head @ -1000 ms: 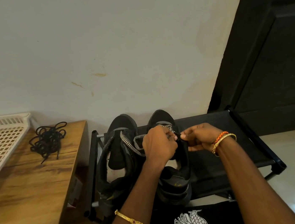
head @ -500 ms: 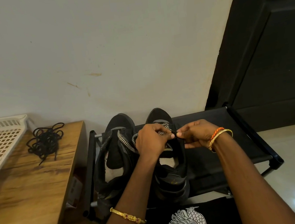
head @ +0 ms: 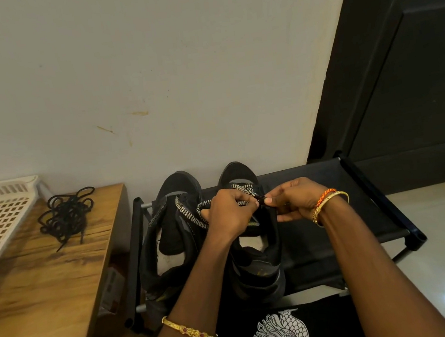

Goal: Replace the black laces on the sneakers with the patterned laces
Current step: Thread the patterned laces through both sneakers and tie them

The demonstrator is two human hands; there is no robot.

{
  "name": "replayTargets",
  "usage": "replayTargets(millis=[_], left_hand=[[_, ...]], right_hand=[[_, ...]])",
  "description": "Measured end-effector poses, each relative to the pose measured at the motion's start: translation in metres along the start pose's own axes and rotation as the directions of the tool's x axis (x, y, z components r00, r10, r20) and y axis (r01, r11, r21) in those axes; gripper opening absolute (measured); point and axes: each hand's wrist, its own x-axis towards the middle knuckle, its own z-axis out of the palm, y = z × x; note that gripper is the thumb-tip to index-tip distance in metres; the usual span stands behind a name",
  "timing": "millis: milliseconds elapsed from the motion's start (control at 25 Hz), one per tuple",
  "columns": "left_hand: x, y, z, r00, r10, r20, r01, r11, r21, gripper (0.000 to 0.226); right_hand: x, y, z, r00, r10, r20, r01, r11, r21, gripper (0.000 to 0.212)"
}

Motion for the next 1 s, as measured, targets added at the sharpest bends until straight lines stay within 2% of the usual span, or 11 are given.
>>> replayTargets(millis=[280, 440, 640, 840, 1000], left_hand=[[0.001, -0.007, 0.018, 0.993, 0.027, -0.114, -0.018, 0.997, 0.081, 0.008], [0.001, -0.007, 0.018, 0.995, 0.022, -0.099, -0.021, 1.0, 0.006, 0.011], [-0.003, -0.001, 0.019, 0.982, -0.04, -0.185, 0.04, 0.999, -0.003, 0.004], [-0.001, 0.0, 0.013, 0.989, -0.043, -0.14, 0.04, 0.999, -0.023, 0.007], [0.0, 0.0, 0.011, 0.995, -0.012, -0.104, 0.01, 1.0, -0.021, 0.005]], right_hand=[[0.001, 0.001, -0.003, 0.999, -0.019, 0.026, 0.019, 1.0, -0.002, 0.006], [0.003, 0.003, -0.005, 0.999, -0.018, 0.046, 0.016, 0.998, 0.053, 0.008], [0.005, 0.004, -0.006, 0.991, -0.094, 0.094, 0.095, 0.996, -0.003, 0.006], [0.013, 0.002, -0.007, 0.982, -0.13, 0.136, 0.144, 0.984, -0.105, 0.009], [0.017, 0.002, 0.0, 0.975, -0.136, 0.174, 0.178, 0.95, -0.256, 0.026]])
